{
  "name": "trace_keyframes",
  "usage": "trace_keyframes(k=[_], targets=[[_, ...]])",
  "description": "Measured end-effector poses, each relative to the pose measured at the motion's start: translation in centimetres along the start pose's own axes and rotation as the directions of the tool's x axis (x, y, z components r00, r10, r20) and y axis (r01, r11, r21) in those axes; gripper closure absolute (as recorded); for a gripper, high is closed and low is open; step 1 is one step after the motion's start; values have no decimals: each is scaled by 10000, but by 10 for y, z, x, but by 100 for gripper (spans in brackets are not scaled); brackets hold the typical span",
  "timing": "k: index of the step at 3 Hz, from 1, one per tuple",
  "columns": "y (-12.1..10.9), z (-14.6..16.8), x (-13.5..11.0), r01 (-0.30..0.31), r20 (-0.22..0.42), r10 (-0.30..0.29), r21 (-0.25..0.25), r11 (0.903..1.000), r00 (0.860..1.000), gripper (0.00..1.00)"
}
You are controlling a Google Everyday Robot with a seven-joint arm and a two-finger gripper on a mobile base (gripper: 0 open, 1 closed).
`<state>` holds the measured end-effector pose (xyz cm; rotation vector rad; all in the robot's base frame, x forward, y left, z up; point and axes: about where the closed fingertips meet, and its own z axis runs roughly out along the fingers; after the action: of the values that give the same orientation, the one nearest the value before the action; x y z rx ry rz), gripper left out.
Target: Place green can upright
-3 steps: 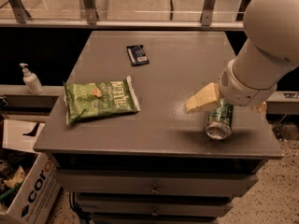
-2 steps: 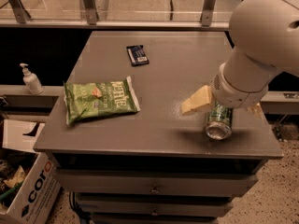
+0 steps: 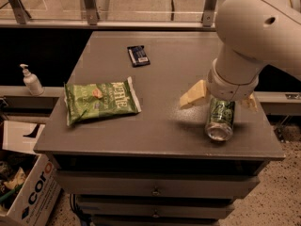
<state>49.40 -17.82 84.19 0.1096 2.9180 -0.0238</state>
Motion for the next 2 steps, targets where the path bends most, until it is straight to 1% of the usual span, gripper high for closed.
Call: trace_keyframes(k=[1,2], targets=[[-5,10,-8,-240,-232,243,99,9997,9994,0],[-10,18,-12,-398,-381,404,159,9991,9985,16]])
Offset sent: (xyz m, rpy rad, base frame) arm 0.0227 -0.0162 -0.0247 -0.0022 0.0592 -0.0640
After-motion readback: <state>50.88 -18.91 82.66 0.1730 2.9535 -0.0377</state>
